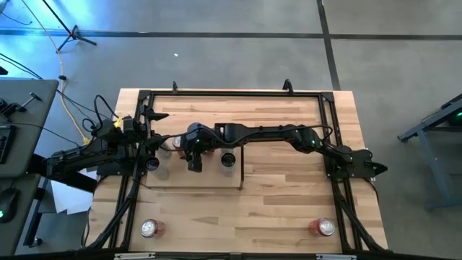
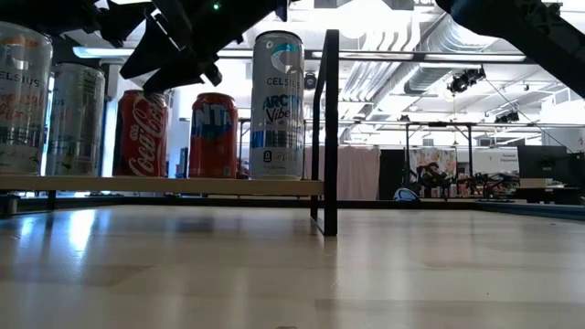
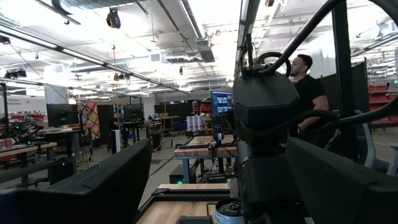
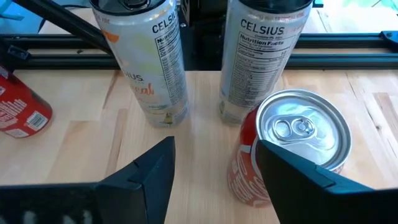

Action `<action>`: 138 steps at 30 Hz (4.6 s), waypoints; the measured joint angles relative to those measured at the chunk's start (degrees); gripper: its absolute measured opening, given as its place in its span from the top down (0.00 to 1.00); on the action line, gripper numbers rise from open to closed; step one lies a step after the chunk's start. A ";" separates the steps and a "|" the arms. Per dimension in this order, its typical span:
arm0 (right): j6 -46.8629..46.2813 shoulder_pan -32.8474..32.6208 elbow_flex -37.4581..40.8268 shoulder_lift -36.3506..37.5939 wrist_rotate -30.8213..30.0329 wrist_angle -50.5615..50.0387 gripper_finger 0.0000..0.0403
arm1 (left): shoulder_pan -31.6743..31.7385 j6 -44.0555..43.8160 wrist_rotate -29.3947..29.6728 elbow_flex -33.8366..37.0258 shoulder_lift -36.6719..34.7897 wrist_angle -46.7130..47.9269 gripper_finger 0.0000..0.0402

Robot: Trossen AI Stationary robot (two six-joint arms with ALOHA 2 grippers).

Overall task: Place canned beverage on shelf
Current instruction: Put the right red white soda can on the shelf, then put the red soda can aligned with the other red soda can on the shelf

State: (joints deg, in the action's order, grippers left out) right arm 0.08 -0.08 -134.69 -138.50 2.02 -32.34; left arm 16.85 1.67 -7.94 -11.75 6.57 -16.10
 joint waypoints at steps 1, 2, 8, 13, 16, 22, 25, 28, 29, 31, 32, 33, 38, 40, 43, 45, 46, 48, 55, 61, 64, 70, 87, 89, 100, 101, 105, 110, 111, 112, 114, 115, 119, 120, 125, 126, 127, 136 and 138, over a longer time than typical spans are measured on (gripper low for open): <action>-0.09 -0.13 0.00 0.00 0.10 -0.07 0.47 | 0.01 0.00 0.00 0.00 0.00 0.00 0.14; -0.09 -0.34 0.00 0.00 0.25 -0.29 0.47 | 0.00 0.02 -0.02 -0.02 0.00 0.00 0.14; -0.08 -2.30 -0.02 0.07 0.53 -1.69 0.47 | 0.00 0.01 -0.02 -0.01 0.00 0.00 0.14; 0.62 -4.57 -0.02 2.20 -2.92 -2.61 0.47 | 0.01 0.01 -0.01 0.00 0.00 0.01 0.14; 0.04 -6.21 -0.10 4.16 -6.02 -4.70 0.47 | 0.01 0.02 -0.02 0.00 0.00 0.00 0.14; -5.60 -10.52 -0.13 8.94 -13.43 -13.66 0.47 | -0.01 0.01 -0.02 -0.02 -0.02 0.01 0.14; -11.63 -13.04 -0.13 10.67 -18.39 -19.81 0.47 | -0.01 0.02 0.00 -0.01 -0.02 0.00 0.14; -19.14 -15.87 -0.04 11.68 -22.91 -25.68 0.47 | 0.01 0.02 0.00 0.00 -0.02 0.02 0.14; -21.71 -16.90 -0.05 11.97 -24.84 -27.52 0.47 | -0.01 0.02 0.00 0.00 -0.02 0.02 0.14; -27.06 -19.44 -0.07 12.57 -28.48 -30.74 0.47 | -0.01 0.01 -0.01 0.00 -0.02 0.02 0.14; -30.14 -20.95 -0.07 12.63 -30.41 -32.51 0.47 | -0.01 0.01 -0.01 -0.01 -0.02 0.03 0.14; -32.85 -22.38 -0.07 12.63 -32.40 -33.98 0.47 | -0.01 0.02 0.00 -0.01 -0.02 0.02 0.14; -50.90 -30.36 -0.04 12.68 -43.94 -44.21 0.47 | -0.01 0.02 -0.02 0.00 -0.02 0.04 0.14; -60.56 -33.56 0.90 12.74 -48.01 -48.50 0.47 | 0.00 0.01 0.00 -0.01 -0.02 0.04 0.14; -76.39 -38.35 2.39 12.70 -52.49 -56.60 0.47 | 0.00 0.01 -0.01 0.00 -0.02 0.04 0.14; -85.45 -41.07 4.78 12.99 -54.00 -57.62 0.47 | -0.01 0.02 -0.02 -0.01 -0.02 0.04 0.14; -88.45 -42.30 6.30 13.16 -54.23 -57.62 0.47 | -0.01 0.02 -0.02 0.00 -0.02 0.04 0.14; -95.15 -44.72 9.06 13.20 -54.92 -57.66 0.47 | -0.01 0.01 -0.02 0.00 -0.02 0.04 0.14; -115.56 -51.52 17.47 13.50 -49.11 -57.67 0.47 | -0.01 0.01 0.00 0.00 -0.02 0.07 0.14; -127.70 -57.83 24.37 17.26 -42.46 -57.83 0.47 | -0.01 0.01 -0.02 -0.01 -0.02 0.06 0.14; -128.19 -59.92 24.72 19.94 -42.86 -57.73 0.47 | 0.00 0.01 -0.02 0.00 -0.02 0.07 0.14; -128.73 -61.11 22.85 23.39 -31.61 -57.64 0.47 | -0.01 0.02 -0.01 0.00 -0.02 0.04 0.14; -134.23 -59.04 22.14 30.14 1.69 -56.92 0.47 | -0.01 0.00 -0.02 0.00 -0.02 0.02 0.14; -135.28 -58.55 22.27 30.15 5.13 -56.33 0.47 | -0.01 0.00 -0.02 -0.02 0.00 0.02 0.14; -135.70 -58.05 24.26 30.09 9.44 -57.67 0.47 | 0.00 0.02 -0.02 0.00 -0.02 0.02 0.14; -135.71 -58.05 25.06 30.08 10.59 -57.56 0.47 | 0.00 0.02 -0.02 0.00 -0.01 0.02 0.14; -136.50 -58.05 28.43 30.08 12.34 -54.84 0.47 | -0.01 0.00 0.00 0.00 -0.02 0.02 0.14; -133.64 -58.31 32.06 30.03 11.60 -50.27 0.47 | -0.01 0.02 -0.01 -0.01 -0.02 0.02 0.14; -133.66 -58.49 32.53 30.03 10.74 -50.06 0.47 | -0.01 0.01 -0.01 0.00 -0.02 0.02 0.14; -133.70 -58.53 32.86 30.03 10.19 -50.14 0.47 | -0.01 0.00 -0.01 0.00 -0.02 0.02 0.14; -133.80 -58.58 33.42 30.03 10.16 -51.26 0.46 | -0.01 0.02 -0.02 -0.01 0.00 0.02 0.14; -134.04 -58.58 33.55 30.03 10.23 -52.10 0.44 | -0.01 0.02 -0.02 0.00 -0.01 0.02 0.14; -134.19 -58.58 34.36 30.03 10.47 -55.03 0.37 | -0.01 0.02 -0.01 0.00 -0.01 0.02 0.14; -134.41 -58.58 34.38 30.03 10.44 -55.55 0.35 | 0.01 0.02 -0.02 0.00 0.00 0.02 0.14; -135.08 -58.78 34.37 30.03 9.20 -55.67 0.26 | -0.01 0.02 -0.01 0.00 -0.01 0.04 0.14; -135.12 -58.96 34.37 30.03 8.59 -55.83 0.25 | -0.01 0.02 0.00 0.00 -0.02 0.02 0.14; -135.11 -59.21 34.38 30.03 8.09 -55.80 0.24 | -0.01 0.02 0.00 0.00 0.00 0.02 0.14; -136.32 -61.30 34.36 31.75 4.87 -56.96 0.11 | 0.01 0.02 -0.02 0.00 -0.02 0.02 0.14; -136.30 -61.29 34.36 32.36 4.67 -57.72 0.09 | 0.00 0.01 -0.02 0.00 -0.01 0.02 0.14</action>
State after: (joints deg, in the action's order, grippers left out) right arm -136.22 -61.36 -100.33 -106.13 6.69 -90.06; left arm 16.85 1.69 -7.97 -11.75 6.56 -16.08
